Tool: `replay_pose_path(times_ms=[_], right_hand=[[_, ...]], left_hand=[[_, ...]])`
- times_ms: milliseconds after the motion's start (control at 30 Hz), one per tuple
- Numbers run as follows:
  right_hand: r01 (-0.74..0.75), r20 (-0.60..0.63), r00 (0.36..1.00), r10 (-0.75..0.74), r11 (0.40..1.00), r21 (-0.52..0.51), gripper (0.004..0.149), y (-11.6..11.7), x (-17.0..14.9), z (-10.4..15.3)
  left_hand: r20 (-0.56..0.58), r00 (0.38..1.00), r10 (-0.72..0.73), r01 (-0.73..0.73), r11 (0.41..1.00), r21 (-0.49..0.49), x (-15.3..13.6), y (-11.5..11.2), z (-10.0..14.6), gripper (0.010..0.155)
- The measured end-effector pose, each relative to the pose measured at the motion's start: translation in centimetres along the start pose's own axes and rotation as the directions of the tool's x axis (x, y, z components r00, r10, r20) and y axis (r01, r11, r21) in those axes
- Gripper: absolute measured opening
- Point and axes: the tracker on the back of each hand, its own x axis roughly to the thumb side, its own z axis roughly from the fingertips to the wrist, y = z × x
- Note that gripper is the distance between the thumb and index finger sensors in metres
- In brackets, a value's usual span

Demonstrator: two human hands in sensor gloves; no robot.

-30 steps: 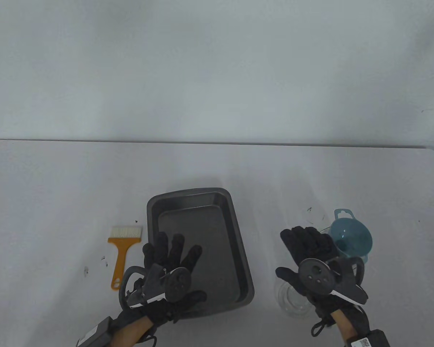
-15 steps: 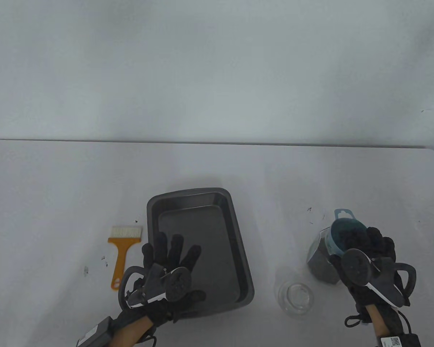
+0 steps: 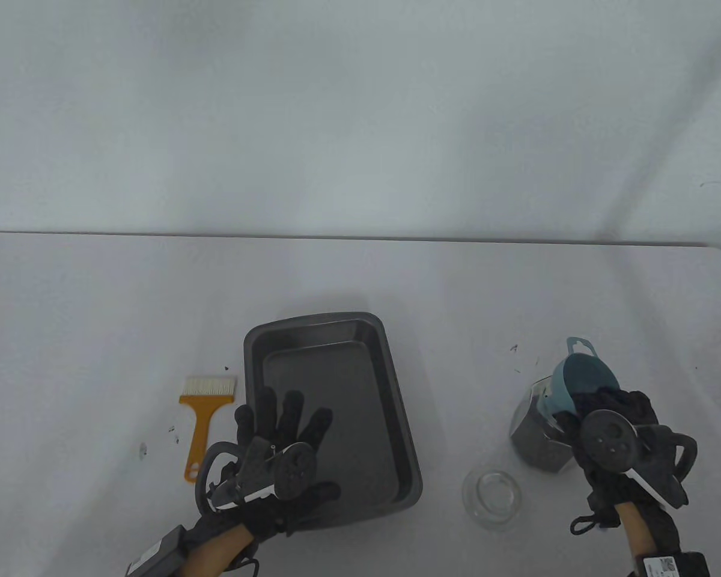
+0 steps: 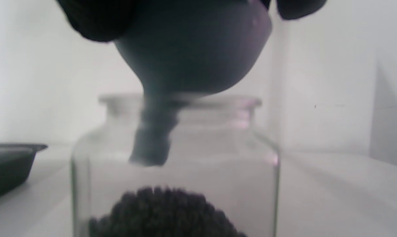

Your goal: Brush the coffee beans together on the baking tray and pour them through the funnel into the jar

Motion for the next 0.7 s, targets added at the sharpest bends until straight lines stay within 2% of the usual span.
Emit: replay_pose_path(times_ms=[133,300,367,467,567,700], right_hand=[[0.041,0.056,0.998,-0.034,0.991,-0.127,0.039,-3.0,0.9,0.4],[0.118,0.172,0.981,-0.089,0.978,-0.172,0.039,-5.2,4.0,0.8],[0.112,0.224,0.971,-0.088,0.989,-0.097,0.039,-5.0,5.5,0.7],[0.057,0.293,0.954,-0.067,0.997,0.043,0.039,-3.6,8.2,-0.2],[0.006,0.324,0.943,-0.079,0.976,0.219,0.039,-0.7,9.9,-1.5],[-0.041,0.328,0.940,-0.091,0.926,0.375,0.039,3.2,11.5,-2.8]], left_hand=[[-0.002,1.000,0.005,-0.005,1.000,0.003,0.0,0.1,0.0,0.099],[-0.003,1.000,0.003,-0.003,1.000,0.014,0.0,0.2,0.0,0.099],[-0.004,1.000,0.003,-0.003,1.000,0.013,-0.1,0.2,0.0,0.098],[-0.002,1.000,0.007,-0.007,1.000,0.013,-0.1,0.2,0.0,0.098],[-0.001,1.000,0.008,-0.008,1.000,0.014,-0.1,0.2,0.1,0.098],[0.002,1.000,0.011,-0.011,1.000,0.011,-0.2,0.2,0.1,0.099]])
